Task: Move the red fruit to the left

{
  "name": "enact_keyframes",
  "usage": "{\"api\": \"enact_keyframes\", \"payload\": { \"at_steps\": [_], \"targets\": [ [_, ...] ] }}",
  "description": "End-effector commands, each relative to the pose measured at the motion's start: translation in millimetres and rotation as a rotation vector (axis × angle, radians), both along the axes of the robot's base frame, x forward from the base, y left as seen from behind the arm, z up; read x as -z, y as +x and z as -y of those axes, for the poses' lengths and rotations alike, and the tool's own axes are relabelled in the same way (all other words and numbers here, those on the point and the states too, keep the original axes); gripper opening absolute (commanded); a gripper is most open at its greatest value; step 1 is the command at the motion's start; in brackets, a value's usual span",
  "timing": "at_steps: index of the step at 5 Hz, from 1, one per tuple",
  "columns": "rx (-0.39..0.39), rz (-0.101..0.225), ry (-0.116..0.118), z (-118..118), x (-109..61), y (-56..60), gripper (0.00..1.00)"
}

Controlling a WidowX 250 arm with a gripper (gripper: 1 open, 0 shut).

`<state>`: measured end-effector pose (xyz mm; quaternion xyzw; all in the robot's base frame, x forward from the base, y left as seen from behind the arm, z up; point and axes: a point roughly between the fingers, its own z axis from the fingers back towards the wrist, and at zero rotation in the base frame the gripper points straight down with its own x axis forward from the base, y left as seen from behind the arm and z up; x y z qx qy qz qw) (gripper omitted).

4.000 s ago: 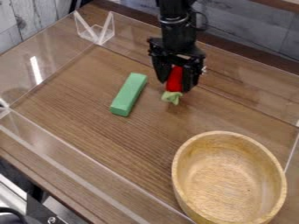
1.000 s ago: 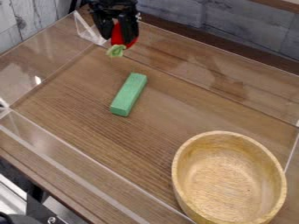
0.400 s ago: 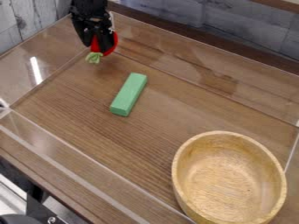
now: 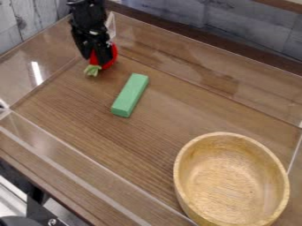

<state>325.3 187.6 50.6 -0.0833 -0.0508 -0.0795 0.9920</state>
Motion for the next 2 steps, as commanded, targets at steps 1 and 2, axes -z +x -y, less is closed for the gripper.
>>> {"api": "enact_keyframes", "payload": {
  "at_steps": [1, 2],
  "targets": [
    [0.019, 0.088, 0.040, -16, -45.7, -1.9, 0.00],
    [0.046, 0.095, 0.029, -23, -56.7, -4.0, 0.00]
  ]
}}
